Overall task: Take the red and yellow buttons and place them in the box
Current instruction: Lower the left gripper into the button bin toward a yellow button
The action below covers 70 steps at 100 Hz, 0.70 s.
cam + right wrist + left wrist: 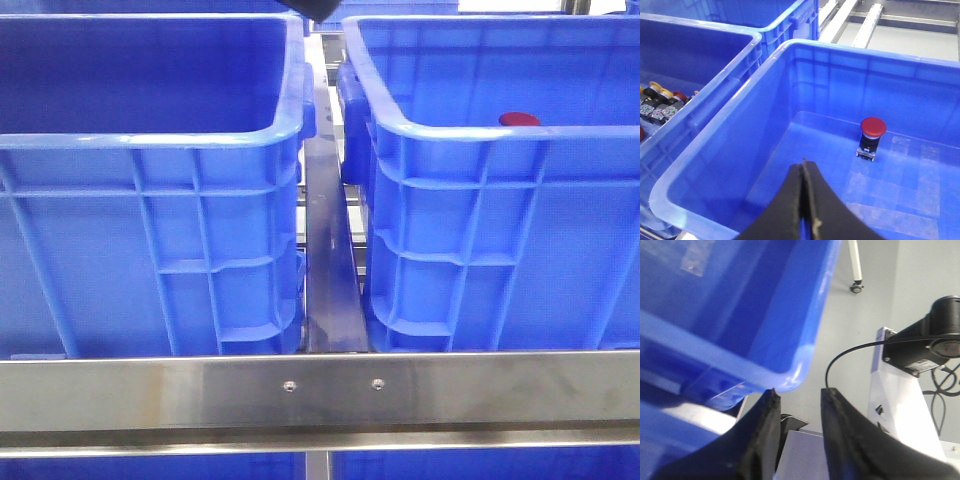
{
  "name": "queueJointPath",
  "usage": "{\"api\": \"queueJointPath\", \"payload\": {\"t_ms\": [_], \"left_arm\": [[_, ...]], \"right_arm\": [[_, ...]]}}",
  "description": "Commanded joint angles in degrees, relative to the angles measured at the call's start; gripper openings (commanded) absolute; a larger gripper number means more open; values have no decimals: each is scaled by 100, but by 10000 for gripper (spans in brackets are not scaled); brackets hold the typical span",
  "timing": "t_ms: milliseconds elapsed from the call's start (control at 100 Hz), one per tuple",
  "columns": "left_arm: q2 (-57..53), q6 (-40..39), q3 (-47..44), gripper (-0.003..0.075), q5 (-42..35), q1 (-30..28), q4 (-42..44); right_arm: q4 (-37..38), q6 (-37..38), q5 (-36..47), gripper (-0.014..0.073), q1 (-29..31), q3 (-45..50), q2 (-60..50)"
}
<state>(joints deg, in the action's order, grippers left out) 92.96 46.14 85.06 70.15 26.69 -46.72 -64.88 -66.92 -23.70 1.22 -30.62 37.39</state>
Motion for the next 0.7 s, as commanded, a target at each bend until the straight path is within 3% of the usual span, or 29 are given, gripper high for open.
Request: {"api": "queueJointPath", "payload": {"t_ms": [0,230,400,690], "left_arm": [[-272,-33,180,225,222,-146,-237],[-272,-225,180,225,-78,-782,-79],[-272,-544,180,224,-565,-1042,688],[-272,-2451,180,221,-1585,-1045,2796]], "right_arm": [[-184,-33,106,-69,18,-134,-22],[-184,-33,87,-69,18,-134,-22],[-184,-33,87,-69,18,-134,-22],[-184,-33,82,-69,18,-134,-22]]}}
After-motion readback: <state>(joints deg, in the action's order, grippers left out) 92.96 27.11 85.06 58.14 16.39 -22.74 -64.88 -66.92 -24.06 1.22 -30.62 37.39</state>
